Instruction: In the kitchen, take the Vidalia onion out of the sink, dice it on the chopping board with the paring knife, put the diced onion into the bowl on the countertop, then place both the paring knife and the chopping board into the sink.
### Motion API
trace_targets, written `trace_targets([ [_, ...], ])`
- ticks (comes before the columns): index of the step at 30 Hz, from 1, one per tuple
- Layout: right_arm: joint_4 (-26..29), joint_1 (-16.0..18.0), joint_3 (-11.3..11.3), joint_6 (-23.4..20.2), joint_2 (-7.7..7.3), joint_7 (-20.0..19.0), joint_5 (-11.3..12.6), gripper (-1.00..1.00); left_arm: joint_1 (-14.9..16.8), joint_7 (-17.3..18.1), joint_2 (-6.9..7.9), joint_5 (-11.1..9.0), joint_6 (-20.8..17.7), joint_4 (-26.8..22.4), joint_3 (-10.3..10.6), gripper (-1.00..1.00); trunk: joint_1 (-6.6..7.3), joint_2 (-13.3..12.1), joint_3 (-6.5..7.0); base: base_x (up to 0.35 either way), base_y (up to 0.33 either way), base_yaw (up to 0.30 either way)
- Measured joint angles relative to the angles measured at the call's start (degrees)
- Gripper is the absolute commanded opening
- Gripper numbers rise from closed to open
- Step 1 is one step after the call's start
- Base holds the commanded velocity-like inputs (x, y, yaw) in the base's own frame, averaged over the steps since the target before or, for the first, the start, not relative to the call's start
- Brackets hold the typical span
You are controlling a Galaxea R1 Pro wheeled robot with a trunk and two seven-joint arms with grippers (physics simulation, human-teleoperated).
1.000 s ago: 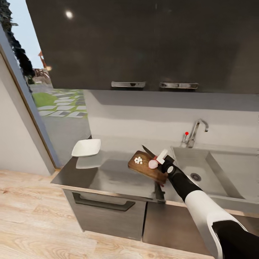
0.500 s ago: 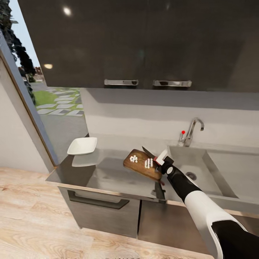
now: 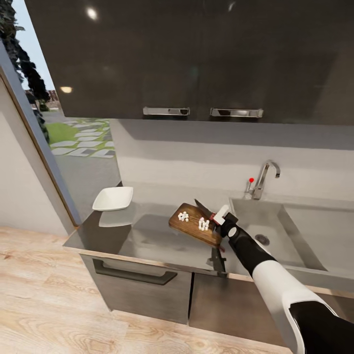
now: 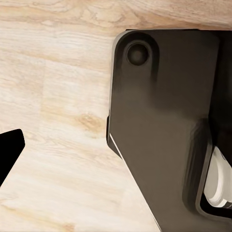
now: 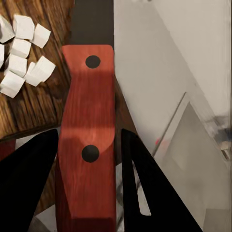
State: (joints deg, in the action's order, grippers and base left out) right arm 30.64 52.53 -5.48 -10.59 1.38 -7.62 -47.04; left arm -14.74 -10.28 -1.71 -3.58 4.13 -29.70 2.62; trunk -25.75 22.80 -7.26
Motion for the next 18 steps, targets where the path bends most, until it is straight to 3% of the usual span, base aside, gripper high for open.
trace_targets([
  [1,0.33,0.0,0.51,0.01,-0.05,-0.02,0.32,-1.0,0.01,0.0,0.0,0.0,-0.01,0.01,0.0,1.0,0.0,0.0,0.0,0.0,0.0,0.0],
  [3,1.44,0.0,3.69,0.02,-0.27,-0.01,2.71,-1.0,0.0,0.0,0.01,0.0,-0.01,0.04,0.0,1.0,0.0,0.0,0.0,0.0,0.0,0.0],
  [5,4.33,0.01,9.92,-0.23,-0.52,0.15,6.29,-1.0,-0.02,-0.01,0.0,0.0,-0.01,0.05,0.0,1.0,0.0,0.0,0.0,0.0,0.0,0.0],
  [7,6.34,0.0,14.25,-0.32,-0.57,-0.09,7.53,-1.0,0.0,-0.01,0.0,0.0,-0.01,0.06,0.0,1.0,0.0,0.0,0.0,0.0,0.0,0.0],
  [11,8.12,-0.01,16.92,-3.29,-1.18,-0.65,8.19,-1.0,-0.01,-0.01,0.0,0.0,-0.01,0.04,0.0,1.0,0.0,0.0,0.0,0.0,0.0,0.0],
  [14,10.67,-0.01,19.49,-6.4,-2.47,-4.21,9.07,-1.0,-0.01,0.0,-0.02,0.0,-0.01,0.05,0.02,1.0,0.0,0.0,0.0,0.0,0.0,0.0],
  [16,12.21,-0.01,24.54,-11.31,-4.26,-9.5,10.7,-1.0,-0.01,0.0,-0.01,0.0,-0.01,0.06,0.06,1.0,0.0,0.0,0.0,0.0,0.0,0.0],
  [18,13.03,-0.02,26.66,-13.99,-6.26,-12.7,11.36,-1.0,-0.02,0.0,-0.06,0.0,-0.01,0.06,0.07,1.0,0.0,0.0,0.0,0.0,0.0,0.0],
])
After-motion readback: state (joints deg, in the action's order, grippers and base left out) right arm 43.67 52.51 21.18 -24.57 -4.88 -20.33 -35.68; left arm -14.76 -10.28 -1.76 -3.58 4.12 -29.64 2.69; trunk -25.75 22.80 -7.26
